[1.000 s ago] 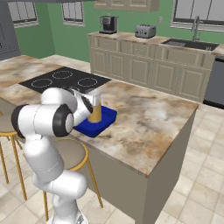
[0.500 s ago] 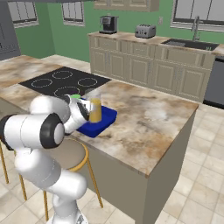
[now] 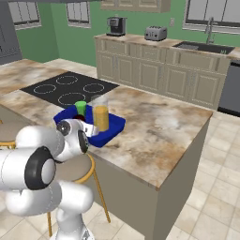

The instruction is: There is a tray on the dining counter. Grab the cup, mug, and pitcher and place them on the tray. The pitcher may be placed next to the tray if it cannot fit the tray.

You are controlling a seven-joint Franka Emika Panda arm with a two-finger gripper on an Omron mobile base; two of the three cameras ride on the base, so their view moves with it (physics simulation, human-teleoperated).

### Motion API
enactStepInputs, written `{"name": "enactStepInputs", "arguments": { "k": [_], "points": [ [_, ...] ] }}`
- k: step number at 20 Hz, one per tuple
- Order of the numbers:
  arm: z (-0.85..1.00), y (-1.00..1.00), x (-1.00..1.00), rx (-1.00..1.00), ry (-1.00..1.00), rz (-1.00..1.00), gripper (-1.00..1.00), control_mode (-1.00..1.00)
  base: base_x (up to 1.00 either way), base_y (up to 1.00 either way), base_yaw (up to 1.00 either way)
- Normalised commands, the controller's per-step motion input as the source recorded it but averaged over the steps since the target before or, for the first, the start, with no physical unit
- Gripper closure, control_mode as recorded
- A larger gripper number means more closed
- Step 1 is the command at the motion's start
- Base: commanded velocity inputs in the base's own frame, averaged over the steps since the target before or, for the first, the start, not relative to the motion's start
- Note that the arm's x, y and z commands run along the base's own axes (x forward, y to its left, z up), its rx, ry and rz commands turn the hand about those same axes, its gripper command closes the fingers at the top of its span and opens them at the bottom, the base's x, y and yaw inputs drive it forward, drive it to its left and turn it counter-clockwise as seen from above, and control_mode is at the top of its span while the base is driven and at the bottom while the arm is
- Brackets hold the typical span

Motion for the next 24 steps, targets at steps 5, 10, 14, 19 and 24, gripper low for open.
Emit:
{"name": "enactStepInputs", "arguments": {
  "k": [5, 10, 14, 19, 24],
  "points": [
    [0.75, -0.02, 0.00, 0.26, 0.17, -0.01, -1.00, -1.00, 0.00, 0.00, 0.00],
    [0.83, 0.00, 0.01, 0.17, 0.14, -0.07, -1.00, -1.00, 0.00, 0.00, 0.00],
    [0.66, 0.00, -0.16, 0.04, 0.06, -0.16, -1.00, -1.00, 0.00, 0.00, 0.00],
    [0.32, 0.00, -0.44, 0.00, 0.00, -0.11, -1.00, -1.00, 0.00, 0.00, 0.00],
    [0.27, 0.00, -0.51, 0.00, 0.00, -0.03, -1.00, -1.00, 0.00, 0.00, 0.00]
  ]
}}
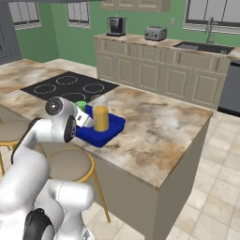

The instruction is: There is a tray on the dining counter. Grab the cup, mug, and pitcher and place them on the tray. The pitcher may be placed next to the tray if it cannot fit the tray.

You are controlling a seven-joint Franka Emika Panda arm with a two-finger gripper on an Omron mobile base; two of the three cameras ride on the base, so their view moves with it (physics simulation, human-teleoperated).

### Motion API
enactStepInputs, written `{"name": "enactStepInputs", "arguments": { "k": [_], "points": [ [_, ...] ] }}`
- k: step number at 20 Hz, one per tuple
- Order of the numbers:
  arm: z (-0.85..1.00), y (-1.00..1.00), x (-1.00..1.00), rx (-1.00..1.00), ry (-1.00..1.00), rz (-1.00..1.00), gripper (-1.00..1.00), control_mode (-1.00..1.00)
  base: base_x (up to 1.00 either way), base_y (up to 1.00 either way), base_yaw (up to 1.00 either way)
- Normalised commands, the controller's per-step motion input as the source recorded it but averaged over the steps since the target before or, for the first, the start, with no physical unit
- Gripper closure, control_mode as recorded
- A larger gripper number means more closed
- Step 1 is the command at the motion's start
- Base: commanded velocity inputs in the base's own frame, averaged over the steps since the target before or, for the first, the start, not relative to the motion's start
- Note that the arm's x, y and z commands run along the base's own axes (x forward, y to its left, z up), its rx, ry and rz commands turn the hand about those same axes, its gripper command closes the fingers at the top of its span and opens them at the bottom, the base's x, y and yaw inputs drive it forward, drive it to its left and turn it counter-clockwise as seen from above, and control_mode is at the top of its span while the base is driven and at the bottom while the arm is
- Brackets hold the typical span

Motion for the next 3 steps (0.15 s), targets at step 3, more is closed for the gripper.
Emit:
{"name": "enactStepInputs", "arguments": {
  "k": [3],
  "points": [
    [0.26, 0.00, -0.64, 0.00, 0.00, 0.00, -1.00, -1.00, 0.00, 0.00, 0.00]
  ]
}}
